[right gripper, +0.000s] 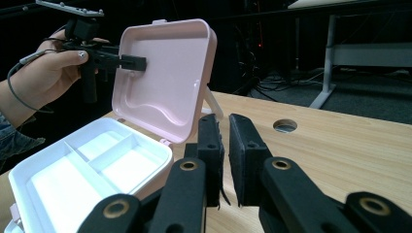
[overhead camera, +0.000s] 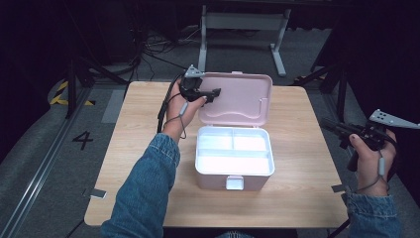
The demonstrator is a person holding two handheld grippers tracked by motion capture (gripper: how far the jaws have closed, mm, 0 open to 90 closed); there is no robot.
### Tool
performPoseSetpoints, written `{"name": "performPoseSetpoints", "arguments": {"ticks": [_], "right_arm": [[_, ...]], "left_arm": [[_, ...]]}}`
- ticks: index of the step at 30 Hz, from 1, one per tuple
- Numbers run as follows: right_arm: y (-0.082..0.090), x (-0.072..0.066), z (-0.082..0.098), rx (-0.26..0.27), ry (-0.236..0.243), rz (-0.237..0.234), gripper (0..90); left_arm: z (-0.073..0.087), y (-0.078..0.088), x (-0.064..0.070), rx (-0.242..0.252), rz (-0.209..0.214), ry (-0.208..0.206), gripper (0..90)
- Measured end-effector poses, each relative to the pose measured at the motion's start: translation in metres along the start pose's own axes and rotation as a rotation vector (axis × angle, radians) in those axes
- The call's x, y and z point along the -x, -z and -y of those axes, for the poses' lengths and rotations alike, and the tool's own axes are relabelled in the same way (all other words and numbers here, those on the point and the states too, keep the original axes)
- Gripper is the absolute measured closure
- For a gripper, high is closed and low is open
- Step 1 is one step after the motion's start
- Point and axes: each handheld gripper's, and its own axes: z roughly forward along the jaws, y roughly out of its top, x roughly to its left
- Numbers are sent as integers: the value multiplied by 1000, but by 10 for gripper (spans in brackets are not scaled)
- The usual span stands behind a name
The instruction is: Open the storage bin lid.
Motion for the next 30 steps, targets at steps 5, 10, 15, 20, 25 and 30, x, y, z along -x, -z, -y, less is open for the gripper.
{"name": "performPoseSetpoints", "arguments": {"ticks": [5, 10, 15, 20, 25, 30], "right_arm": [[-1, 0, 0, -6, 4, 1, 847], [-2, 0, 0, -7, 4, -3, 846], [-4, 0, 1, -15, 6, -4, 846], [-5, 0, 1, -18, 8, -4, 846], [-6, -1, 1, -20, 7, -7, 846], [-7, -1, 2, -21, 13, -5, 846]], "left_arm": [[5, -8, -2, -24, -14, 10, 360], [10, -15, -7, -43, -5, 34, 346], [15, -20, -11, -65, 2, 48, 343], [20, -23, -14, -86, 5, 62, 340], [24, -25, -17, -120, 5, 70, 344], [28, -27, -19, -158, -4, 80, 344]]}}
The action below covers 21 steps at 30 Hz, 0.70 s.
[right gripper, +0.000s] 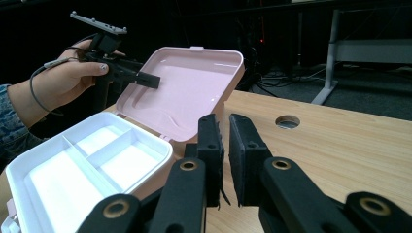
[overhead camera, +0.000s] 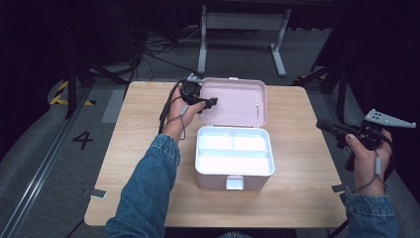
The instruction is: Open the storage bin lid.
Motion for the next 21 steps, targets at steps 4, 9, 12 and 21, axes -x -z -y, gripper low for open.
{"name": "performPoseSetpoints", "arguments": {"ticks": [4, 9, 12, 21], "right_arm": [[-2, 0, 1, -6, -4, -1, 846], [-1, 0, 0, -2, -5, 3, 846], [1, 1, 1, 4, -10, 7, 844], [-3, 3, 3, -27, -11, 10, 819]], "left_arm": [[2, -2, -2, -30, 1, 11, 344], [5, -5, -4, -78, -2, 19, 343], [8, -5, -7, -99, 12, 29, 340], [14, -7, -9, -192, 35, 6, 308]]}}
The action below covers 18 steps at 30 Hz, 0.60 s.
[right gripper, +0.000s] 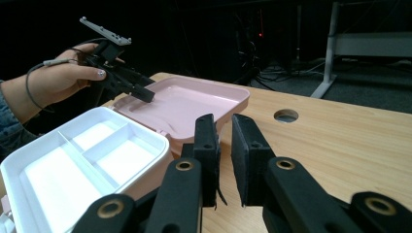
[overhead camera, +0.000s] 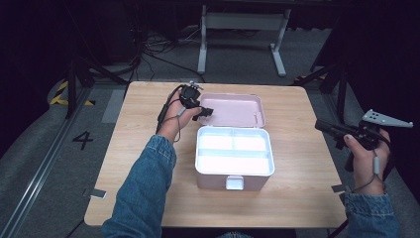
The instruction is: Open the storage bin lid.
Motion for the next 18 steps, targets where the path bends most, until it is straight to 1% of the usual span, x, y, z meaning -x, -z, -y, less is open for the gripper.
{"name": "performPoseSetpoints", "arguments": {"ticks": [1, 2, 4, 9, 10, 16, 18], "right_arm": [[0, 0, 0, 0, 0, 0, 819], [0, 1, 0, -3, -11, 1, 812], [0, 1, 1, -5, -12, 1, 809], [-5, 2, 0, -10, -19, -4, 796], [-7, 2, 0, -17, -17, -7, 793], [-13, 3, -2, -29, -20, -18, 791], [-16, 4, -3, -26, -18, -25, 788]], "left_arm": [[1, 2, 0, 6, -1, 9, 308], [1, 4, 0, 8, -6, 4, 293], [0, 8, 1, 22, -10, 7, 286], [-1, 22, 5, 65, -9, -5, 271], [-2, 24, 5, 65, -8, -10, 270], [-2, 44, 16, 105, -4, -40, 268], [-2, 52, 21, 100, 3, -59, 263]]}}
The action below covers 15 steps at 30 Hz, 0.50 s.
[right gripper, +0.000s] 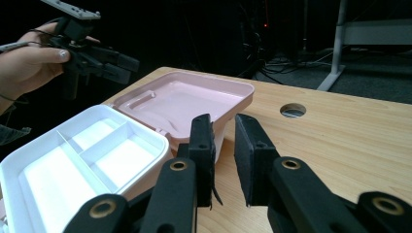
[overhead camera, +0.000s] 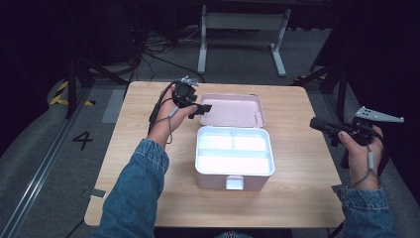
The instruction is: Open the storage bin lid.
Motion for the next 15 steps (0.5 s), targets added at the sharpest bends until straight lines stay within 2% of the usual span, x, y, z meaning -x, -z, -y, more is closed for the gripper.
{"name": "performPoseSetpoints", "arguments": {"ticks": [5, 8, 11, 12, 15], "right_arm": [[-9, -1, -3, -8, 3, -20, 778], [-15, 1, -4, -24, 0, -34, 763], [-18, 2, -4, -30, 0, -35, 758], [-22, 3, -3, -39, 3, -40, 746], [-27, 3, -3, -49, -10, -61, 714]], "left_arm": [[0, 16, 11, 5, 6, -22, 251], [2, 33, 22, 24, 11, -51, 246], [4, 40, 26, 40, 11, -58, 246], [9, 50, 30, 45, 1, -68, 245], [17, 60, 31, 38, -51, -89, 245]]}}
